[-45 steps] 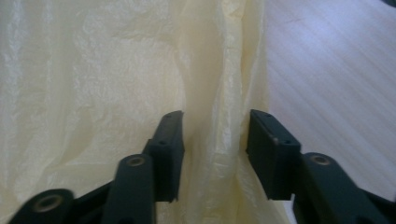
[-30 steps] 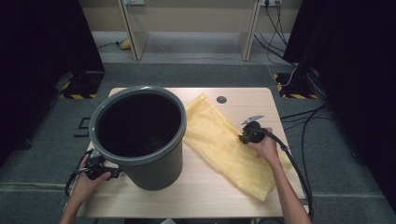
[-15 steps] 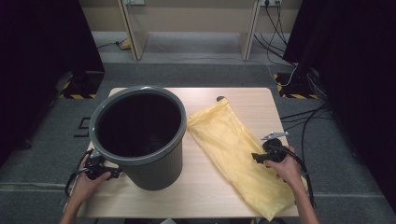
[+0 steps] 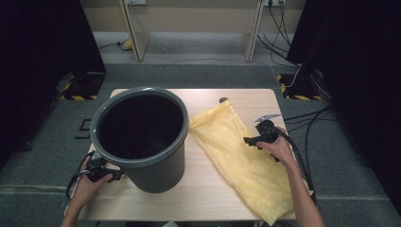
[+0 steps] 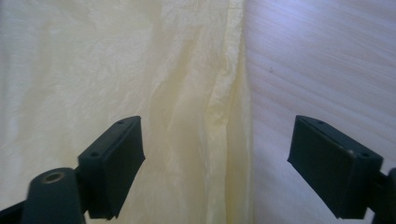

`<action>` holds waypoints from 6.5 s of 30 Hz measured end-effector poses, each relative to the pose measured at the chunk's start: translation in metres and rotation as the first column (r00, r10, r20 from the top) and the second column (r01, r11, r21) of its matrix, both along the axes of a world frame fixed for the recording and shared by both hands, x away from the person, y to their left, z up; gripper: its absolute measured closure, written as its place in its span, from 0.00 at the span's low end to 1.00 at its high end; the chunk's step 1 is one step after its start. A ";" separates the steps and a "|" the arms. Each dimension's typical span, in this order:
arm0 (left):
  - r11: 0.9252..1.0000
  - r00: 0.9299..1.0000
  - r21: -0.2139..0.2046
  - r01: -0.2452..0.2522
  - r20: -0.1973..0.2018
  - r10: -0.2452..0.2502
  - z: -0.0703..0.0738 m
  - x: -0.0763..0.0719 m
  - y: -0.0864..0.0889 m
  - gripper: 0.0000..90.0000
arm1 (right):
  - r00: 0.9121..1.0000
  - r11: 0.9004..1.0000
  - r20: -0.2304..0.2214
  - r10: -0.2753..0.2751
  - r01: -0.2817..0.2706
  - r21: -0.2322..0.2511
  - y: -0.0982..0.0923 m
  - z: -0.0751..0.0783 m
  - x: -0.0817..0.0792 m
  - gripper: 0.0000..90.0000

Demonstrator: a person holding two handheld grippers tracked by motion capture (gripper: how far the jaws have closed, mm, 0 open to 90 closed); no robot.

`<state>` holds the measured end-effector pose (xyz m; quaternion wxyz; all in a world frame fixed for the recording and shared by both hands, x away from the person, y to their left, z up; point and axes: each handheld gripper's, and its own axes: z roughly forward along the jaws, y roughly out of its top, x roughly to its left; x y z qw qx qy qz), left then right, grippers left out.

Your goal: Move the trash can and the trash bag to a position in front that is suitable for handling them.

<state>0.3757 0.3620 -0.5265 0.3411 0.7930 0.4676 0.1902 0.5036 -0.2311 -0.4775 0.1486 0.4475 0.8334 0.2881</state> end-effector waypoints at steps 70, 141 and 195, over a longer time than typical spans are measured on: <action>1.000 1.000 0.003 -0.002 -0.001 0.002 0.000 0.001 -0.001 0.00 | 0.977 0.976 0.004 -0.213 0.213 0.038 -0.025 -0.009 -0.029 0.33; 0.987 0.993 -0.143 0.073 0.106 -0.058 0.051 -0.031 -0.030 0.18 | 0.989 0.992 0.147 0.026 -0.045 0.122 0.091 0.059 -0.088 0.29; 0.987 0.988 -0.127 0.102 0.130 -0.085 0.079 0.057 -0.088 0.17 | 0.984 0.992 0.168 -0.063 0.044 0.116 0.120 0.063 -0.015 0.43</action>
